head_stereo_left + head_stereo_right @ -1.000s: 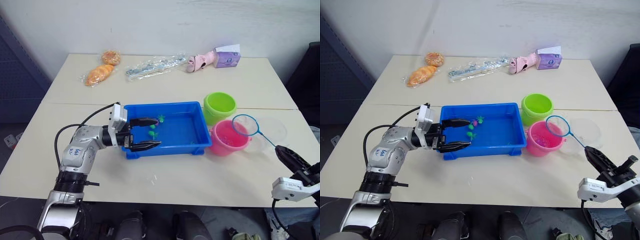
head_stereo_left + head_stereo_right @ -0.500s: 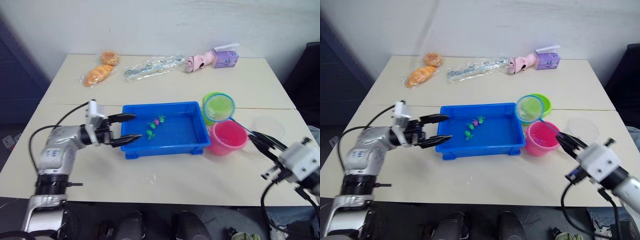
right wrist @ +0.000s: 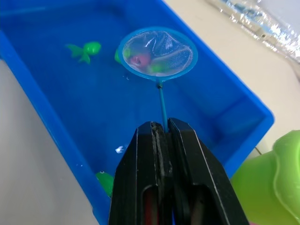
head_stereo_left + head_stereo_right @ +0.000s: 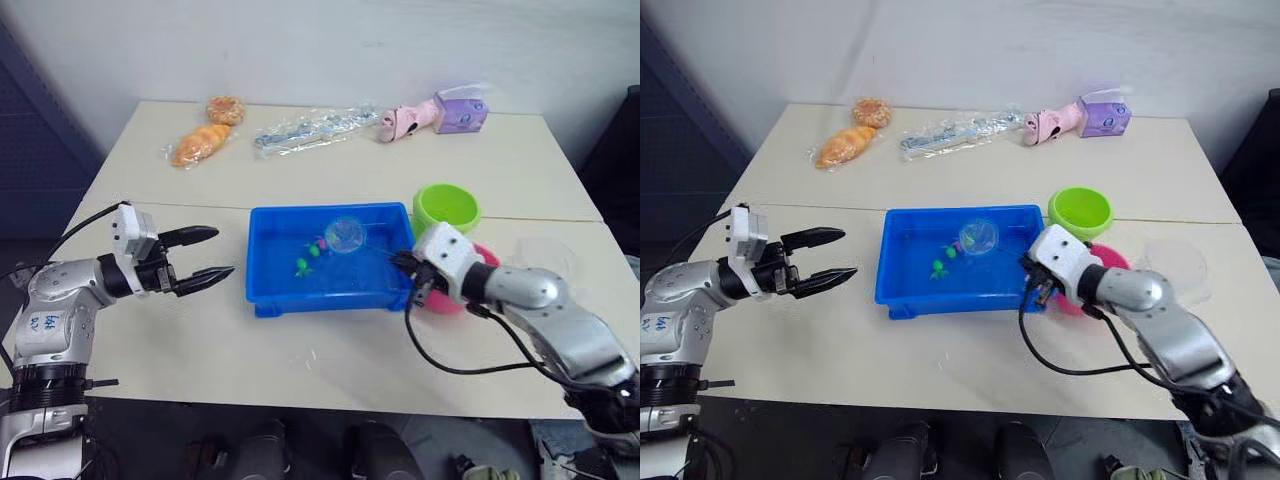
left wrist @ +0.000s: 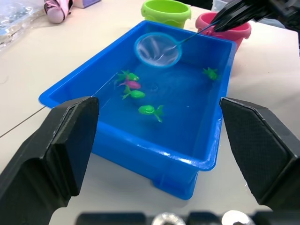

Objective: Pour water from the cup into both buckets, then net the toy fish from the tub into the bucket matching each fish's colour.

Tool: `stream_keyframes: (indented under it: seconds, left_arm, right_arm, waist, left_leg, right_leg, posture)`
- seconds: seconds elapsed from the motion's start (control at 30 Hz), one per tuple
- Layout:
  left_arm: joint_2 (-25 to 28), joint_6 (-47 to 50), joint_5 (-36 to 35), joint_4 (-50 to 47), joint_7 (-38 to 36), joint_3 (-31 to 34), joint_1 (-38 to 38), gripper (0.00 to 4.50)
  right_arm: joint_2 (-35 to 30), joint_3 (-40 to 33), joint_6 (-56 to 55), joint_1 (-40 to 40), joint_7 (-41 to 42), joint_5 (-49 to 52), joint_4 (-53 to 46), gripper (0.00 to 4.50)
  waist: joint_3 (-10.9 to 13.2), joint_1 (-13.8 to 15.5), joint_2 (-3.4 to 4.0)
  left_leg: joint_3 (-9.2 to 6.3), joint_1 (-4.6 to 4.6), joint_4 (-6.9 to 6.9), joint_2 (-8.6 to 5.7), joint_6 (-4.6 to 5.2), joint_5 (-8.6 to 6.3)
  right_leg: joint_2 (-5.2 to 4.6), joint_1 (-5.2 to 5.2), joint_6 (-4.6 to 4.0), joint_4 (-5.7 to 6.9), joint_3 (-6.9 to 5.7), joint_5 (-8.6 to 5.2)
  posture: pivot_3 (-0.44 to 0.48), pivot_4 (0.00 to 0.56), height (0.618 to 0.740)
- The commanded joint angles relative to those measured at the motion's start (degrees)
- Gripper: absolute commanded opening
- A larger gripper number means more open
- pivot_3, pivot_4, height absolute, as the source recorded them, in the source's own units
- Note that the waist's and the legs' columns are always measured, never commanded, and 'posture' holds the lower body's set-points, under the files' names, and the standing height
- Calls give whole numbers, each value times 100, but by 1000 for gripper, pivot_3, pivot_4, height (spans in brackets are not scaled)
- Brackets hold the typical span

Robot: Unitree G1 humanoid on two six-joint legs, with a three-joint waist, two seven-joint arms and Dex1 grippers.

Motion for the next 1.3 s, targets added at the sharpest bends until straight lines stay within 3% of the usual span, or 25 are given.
stream_keyframes:
  seconds: [0.03,0.47,1.0,1.3]
  left_arm:
    - [11,86,-123,-383,107,79,156,4428]
    - [-151,301,-166,-728,251,-35,231,4428]
    - [-227,407,-173,-783,299,-135,150,4428]
    - [-273,422,-185,-802,326,-140,159,4428]
  right_arm:
    - [211,39,-58,-255,-59,-393,155,0]
    - [628,332,127,-604,23,-1348,695,0]
    - [588,29,506,-387,44,-1576,508,0]
    - [705,303,662,-561,149,-1768,523,0]
  waist:
    - [0,-16,0]
    - [0,-8,0]
    - [0,-3,0]
    - [0,-10,0]
  left_leg:
    - [4,-3,3,0,-1,1]
    - [5,-3,15,1,-2,3]
    - [8,-3,15,1,-3,4]
    - [11,-3,15,1,-3,4]
  right_leg:
    - [1,-5,0,8,1,0]
    - [2,-8,0,10,3,0]
    - [3,-9,0,11,5,0]
    - [4,-11,0,12,8,0]
  posture:
    - [0,150,740]
    - [0,150,740]
    - [0,150,740]
    - [0,150,740]
